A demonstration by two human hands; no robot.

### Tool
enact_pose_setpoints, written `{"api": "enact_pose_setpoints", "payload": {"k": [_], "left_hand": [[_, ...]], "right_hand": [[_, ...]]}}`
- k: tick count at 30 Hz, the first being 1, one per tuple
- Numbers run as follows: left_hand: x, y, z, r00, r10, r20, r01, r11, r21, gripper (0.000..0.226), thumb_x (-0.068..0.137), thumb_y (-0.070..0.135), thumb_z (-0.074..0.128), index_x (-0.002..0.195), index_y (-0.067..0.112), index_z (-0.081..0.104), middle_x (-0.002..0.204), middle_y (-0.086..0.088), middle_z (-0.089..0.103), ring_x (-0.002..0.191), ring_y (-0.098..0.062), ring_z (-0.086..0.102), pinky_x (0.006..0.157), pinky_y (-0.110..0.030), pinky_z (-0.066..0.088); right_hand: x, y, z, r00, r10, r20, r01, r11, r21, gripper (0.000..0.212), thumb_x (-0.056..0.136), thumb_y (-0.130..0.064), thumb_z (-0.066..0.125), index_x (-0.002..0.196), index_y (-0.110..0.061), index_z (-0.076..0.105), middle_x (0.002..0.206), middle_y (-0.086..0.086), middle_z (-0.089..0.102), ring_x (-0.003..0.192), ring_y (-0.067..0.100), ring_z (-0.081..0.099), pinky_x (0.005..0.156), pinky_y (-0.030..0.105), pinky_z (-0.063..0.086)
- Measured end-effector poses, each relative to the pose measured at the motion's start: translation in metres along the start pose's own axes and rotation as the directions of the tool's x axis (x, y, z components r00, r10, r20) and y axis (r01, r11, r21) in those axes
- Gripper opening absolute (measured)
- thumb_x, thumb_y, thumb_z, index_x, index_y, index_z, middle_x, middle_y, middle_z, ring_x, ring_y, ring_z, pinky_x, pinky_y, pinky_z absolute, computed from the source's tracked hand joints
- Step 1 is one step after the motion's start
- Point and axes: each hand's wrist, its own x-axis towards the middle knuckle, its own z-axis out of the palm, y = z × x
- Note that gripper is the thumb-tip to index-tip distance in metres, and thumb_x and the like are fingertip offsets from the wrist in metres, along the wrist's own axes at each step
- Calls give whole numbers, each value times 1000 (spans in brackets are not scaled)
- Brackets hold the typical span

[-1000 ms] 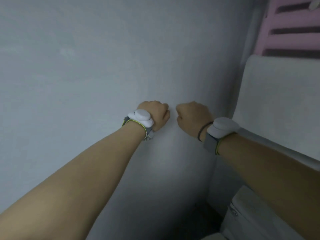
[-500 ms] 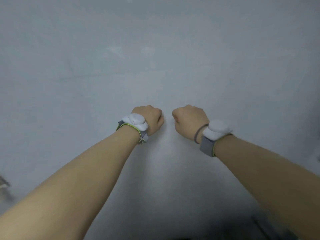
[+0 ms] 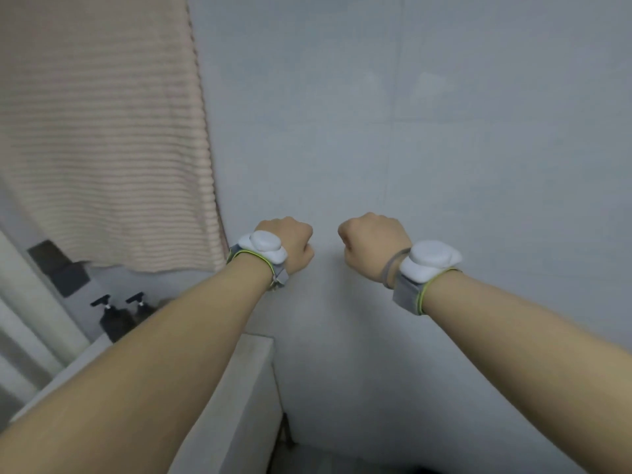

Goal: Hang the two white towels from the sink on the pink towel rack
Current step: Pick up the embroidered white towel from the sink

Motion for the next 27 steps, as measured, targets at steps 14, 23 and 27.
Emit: {"api": "enact_pose_setpoints", "payload": {"k": [14,23,27], "left_hand": [[-134,-86,2,929,-334,160,337,942,13,14,87,29,46,85,17,40,89,-10,64,70,-30,51,59,-31,40],[-203,-110,7,847,-483,223,479,875,75,20,86,34,48,92,14,49,88,-10,64,71,-31,56,54,-29,36],[-224,-129,5,796,-533,287,532,842,90,21,89,29,46,97,11,50,90,-11,64,69,-29,50,51,-28,29]], "right_hand": [[23,-118,13,964,-266,-13,262,935,238,12,84,-14,48,71,-15,48,72,8,47,68,33,50,62,32,37],[20,-183,28,906,-423,-2,406,870,280,16,88,-18,49,72,-15,49,74,6,48,67,28,48,60,30,34],[34,-210,28,891,-453,1,432,850,302,16,88,-15,47,72,-13,48,75,7,50,68,29,47,60,31,37]]}}
